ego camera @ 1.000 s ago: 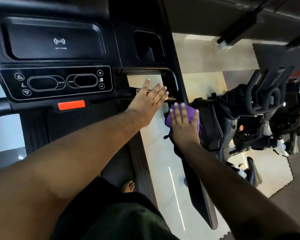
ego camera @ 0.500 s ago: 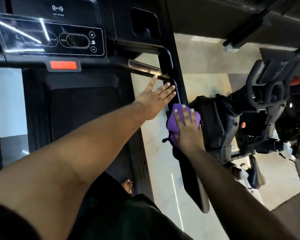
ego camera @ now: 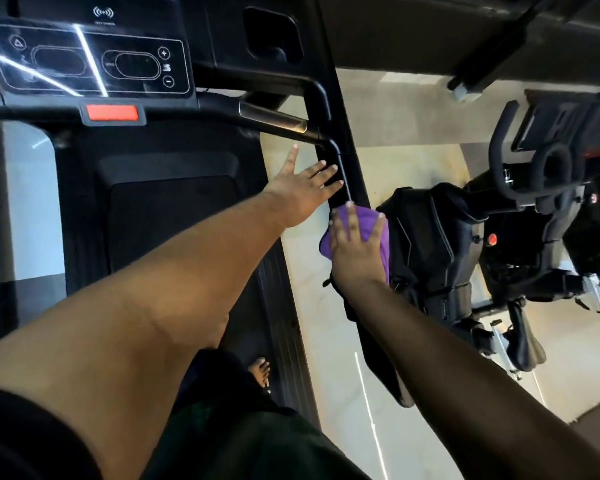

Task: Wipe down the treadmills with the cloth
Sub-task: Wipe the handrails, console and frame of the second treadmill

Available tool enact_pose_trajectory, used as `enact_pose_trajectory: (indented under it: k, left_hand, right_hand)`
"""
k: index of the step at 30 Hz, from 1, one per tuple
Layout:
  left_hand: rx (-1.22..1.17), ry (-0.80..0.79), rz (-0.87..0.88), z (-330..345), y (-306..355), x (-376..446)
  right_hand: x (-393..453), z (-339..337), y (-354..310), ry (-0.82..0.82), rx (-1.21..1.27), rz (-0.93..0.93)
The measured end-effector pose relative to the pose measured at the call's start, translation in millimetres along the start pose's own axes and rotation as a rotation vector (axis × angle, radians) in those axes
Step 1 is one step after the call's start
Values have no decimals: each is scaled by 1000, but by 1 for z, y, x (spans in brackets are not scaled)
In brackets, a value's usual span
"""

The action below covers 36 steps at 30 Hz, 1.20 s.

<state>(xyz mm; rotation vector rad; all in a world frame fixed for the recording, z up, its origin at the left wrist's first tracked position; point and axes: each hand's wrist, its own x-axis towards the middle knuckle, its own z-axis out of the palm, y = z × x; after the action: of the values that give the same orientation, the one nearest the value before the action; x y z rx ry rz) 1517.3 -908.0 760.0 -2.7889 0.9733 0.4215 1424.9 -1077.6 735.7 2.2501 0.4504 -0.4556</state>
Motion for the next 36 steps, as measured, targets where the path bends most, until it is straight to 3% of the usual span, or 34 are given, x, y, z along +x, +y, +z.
enact_pose_trajectory:
  k: [3,5,9,13,15,19,22,26,30,36]
  left_hand:
    - [-43,43,39,11,-4,1]
    - [-73,56,100,18,5,-1]
    - [-144,87,122,23,26,-1]
    - [-137,118,66,27,37,1]
    - [-141,115,61,33,46,-3]
    - [-123,100,103,38,75,-25]
    - [-100,114,125,39,96,-38]
    - [-108,45,47,35,126,-57]
    - [-227,2,-57,31,178,-79]
    - [-366,-95,-116,43,251,-128]
  right_hand:
    - [-31,10,-6,-24,-207,-238]
    - [-76,36,-10,-51,-153,-349]
    - [-103,54,15,53,318,-133]
    - [-72,37,13,30,577,52]
    - [-95,48,-2,37,680,156]
    - [-186,96,-18,81,892,181]
    - [-201,105,-17,117,852,154]
    - [-146,74,-23,102,489,97]
    - [-183,92,-32,87,296,-45]
    - [-282,157,-33,146,494,-122]
